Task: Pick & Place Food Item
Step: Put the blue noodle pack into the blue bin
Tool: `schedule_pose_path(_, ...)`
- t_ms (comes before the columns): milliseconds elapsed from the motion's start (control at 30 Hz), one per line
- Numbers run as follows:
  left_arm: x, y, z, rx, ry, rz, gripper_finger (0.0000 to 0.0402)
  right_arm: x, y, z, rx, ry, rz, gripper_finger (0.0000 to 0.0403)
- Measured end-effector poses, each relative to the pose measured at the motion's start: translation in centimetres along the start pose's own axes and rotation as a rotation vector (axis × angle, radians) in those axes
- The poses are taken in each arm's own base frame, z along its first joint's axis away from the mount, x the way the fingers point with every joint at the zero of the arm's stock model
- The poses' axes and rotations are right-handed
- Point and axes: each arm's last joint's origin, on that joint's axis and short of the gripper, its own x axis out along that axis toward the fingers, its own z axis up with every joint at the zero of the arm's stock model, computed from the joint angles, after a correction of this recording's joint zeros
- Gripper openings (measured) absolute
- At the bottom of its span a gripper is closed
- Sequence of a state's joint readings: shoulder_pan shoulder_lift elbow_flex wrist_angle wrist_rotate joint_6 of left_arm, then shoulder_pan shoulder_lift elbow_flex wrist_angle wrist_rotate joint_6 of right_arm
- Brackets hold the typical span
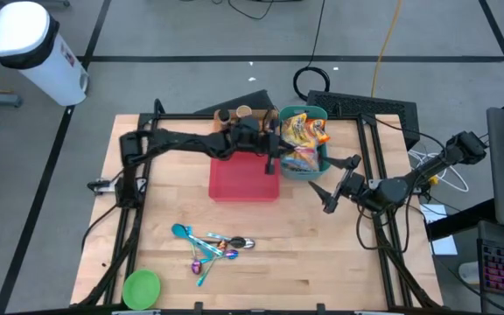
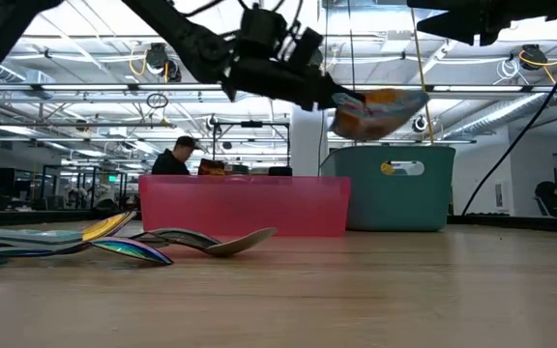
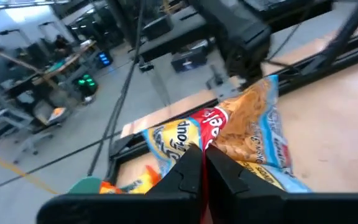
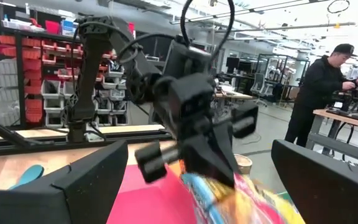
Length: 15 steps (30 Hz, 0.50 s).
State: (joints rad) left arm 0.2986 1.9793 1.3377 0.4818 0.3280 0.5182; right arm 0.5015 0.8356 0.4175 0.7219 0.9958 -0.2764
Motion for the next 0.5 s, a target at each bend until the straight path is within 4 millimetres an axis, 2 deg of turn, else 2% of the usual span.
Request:
schedule_pose_path(167,2.0,-0.5,-1.5,-0.003,0.089,0.090,0.0025,0.1,0.0,-0.1,0.013,0.005,-0.003,0.0391)
schedule_pose_path(300,2.3,-0.8,-1.2,-0.004,0.110,0.135,0.0046,0.1,0.0,-0.1,0.017,0.005,-0.002,0.0391)
schedule_pose_path(500,2.5,-1.5,-0.7,-0.091,0.094,0.121,0.0143,0.1,0.0,-0.1,0.016,0.006,-0.002,0.0391)
